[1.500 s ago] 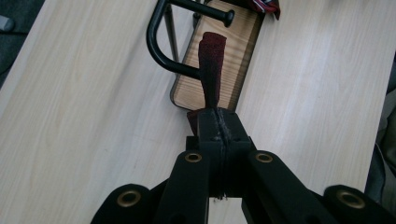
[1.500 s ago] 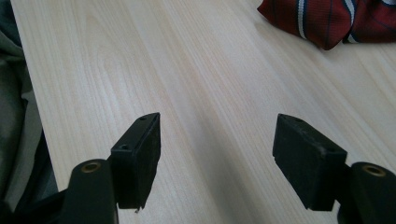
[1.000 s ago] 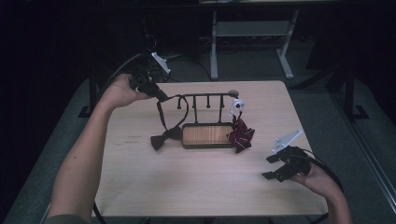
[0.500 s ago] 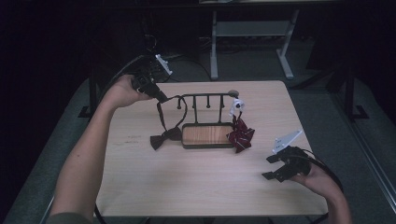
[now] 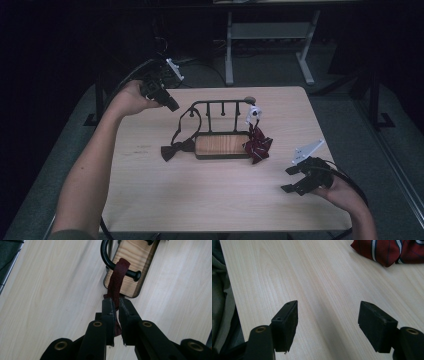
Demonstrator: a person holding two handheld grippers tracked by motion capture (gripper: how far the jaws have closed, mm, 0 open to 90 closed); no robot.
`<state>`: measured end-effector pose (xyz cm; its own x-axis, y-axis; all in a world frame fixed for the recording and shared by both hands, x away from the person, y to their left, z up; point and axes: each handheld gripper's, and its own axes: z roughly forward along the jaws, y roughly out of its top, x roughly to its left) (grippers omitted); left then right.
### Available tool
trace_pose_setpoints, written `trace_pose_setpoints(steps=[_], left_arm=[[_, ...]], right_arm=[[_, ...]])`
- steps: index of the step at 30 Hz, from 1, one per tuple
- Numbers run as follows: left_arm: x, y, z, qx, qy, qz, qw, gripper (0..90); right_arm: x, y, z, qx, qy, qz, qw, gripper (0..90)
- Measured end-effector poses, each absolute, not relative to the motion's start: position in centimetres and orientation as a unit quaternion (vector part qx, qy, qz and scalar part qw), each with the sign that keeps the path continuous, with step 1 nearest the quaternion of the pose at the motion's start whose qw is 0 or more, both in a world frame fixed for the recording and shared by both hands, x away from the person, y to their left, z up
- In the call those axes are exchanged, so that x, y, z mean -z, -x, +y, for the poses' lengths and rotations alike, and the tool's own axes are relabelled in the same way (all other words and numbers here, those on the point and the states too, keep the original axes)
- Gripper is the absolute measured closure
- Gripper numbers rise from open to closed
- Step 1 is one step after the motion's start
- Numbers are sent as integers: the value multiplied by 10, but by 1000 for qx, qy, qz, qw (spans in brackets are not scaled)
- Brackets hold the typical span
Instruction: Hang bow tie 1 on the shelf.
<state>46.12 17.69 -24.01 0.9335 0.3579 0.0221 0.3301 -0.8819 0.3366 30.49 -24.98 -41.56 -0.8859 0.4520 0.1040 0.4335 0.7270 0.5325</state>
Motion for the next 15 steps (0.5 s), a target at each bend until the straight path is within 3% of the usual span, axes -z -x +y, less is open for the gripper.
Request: trace_pose_setpoints(steps=[15], left_arm=[[241, -452, 184, -36, -968, 177, 174, 774]], right_arm=[[413, -303, -249, -284, -244, 927, 17, 314]])
